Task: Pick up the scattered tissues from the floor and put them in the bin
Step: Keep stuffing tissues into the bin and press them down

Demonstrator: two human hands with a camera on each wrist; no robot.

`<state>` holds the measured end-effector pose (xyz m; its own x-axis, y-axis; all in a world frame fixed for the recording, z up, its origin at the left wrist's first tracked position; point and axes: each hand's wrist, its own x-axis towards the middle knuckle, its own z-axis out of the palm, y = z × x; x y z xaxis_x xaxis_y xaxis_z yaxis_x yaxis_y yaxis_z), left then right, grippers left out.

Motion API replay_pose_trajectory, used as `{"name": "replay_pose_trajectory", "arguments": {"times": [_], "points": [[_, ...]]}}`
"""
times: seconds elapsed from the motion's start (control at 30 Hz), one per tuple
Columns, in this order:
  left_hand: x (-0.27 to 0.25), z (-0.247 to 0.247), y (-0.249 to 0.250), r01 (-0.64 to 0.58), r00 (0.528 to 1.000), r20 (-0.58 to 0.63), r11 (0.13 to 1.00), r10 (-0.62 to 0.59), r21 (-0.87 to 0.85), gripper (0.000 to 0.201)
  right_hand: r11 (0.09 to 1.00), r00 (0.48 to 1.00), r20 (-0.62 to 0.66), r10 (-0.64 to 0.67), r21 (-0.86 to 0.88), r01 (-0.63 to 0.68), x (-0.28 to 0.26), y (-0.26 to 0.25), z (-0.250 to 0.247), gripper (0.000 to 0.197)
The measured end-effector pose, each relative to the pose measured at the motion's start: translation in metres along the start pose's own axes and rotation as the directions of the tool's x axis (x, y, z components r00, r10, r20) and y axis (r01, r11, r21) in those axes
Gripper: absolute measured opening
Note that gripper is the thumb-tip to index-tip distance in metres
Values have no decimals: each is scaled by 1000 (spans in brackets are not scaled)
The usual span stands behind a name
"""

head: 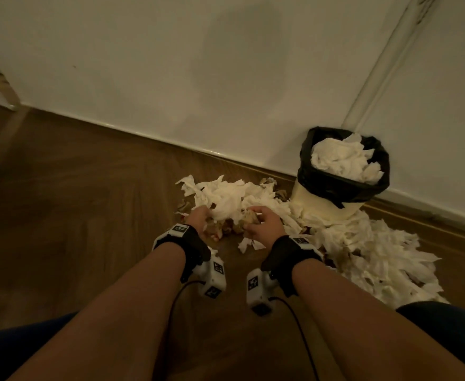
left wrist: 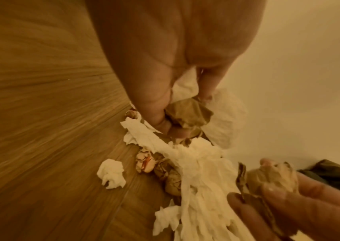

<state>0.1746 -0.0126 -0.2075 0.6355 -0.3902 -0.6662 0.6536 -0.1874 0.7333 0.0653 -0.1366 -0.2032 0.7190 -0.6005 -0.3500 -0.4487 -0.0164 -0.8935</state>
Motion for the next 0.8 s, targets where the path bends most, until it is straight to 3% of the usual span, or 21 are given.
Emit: {"name": "replay_pose_trajectory", "arguments": {"times": [0.07, 0.1, 0.13, 0.2, 0.23, 0.27, 0.33, 0.43, 0.67, 0.73, 0.8], "points": [[-6, 5, 9, 15, 999, 43, 1000, -15, -5, 71, 998, 999, 32, -25, 53, 24, 0, -12, -9, 40], [-9, 6, 13, -27, 998, 55, 987, 18, 160, 76, 996, 998, 49, -32, 87, 28, -1, -18, -14, 40], [-17, 8, 17, -63, 998, 21, 945, 60, 322, 63, 992, 997, 67, -33, 120, 25, -2, -23, -19, 39], [-22, 16, 23, -154, 984, -26, 917, 176, 368, 7, 987, 997, 74, -37, 157, 25, -4, -35, -27, 39], [-20, 18, 24, -196, 976, -14, 913, 215, 357, 26, 984, 997, 73, -36, 174, 23, -5, -41, -31, 41], [-23, 20, 27, -233, 966, -18, 903, 256, 361, 32, 978, 997, 71, -31, 207, 15, -6, -46, -36, 42], [-35, 28, 35, -242, 966, -15, 923, 258, 299, 17, 959, 997, 71, -34, 282, 13, -9, -56, -46, 44], [-51, 43, 50, -254, 967, 55, 952, 248, 170, 30, 949, 995, 28, -91, 307, 78, -16, -73, -63, 41], [-81, 74, 89, -382, 923, 61, 885, 380, 266, 30, 818, 986, -95, -137, 550, 167, -26, -112, -115, 25], [-88, 92, 96, -440, 893, 86, 819, 441, 368, 29, 774, 973, -182, -140, 593, 222, -28, -116, -138, 22], [-94, 112, 101, -483, 864, 112, 748, 490, 455, 31, 742, 951, -290, -110, 612, 273, -28, -116, -161, 32]]}}
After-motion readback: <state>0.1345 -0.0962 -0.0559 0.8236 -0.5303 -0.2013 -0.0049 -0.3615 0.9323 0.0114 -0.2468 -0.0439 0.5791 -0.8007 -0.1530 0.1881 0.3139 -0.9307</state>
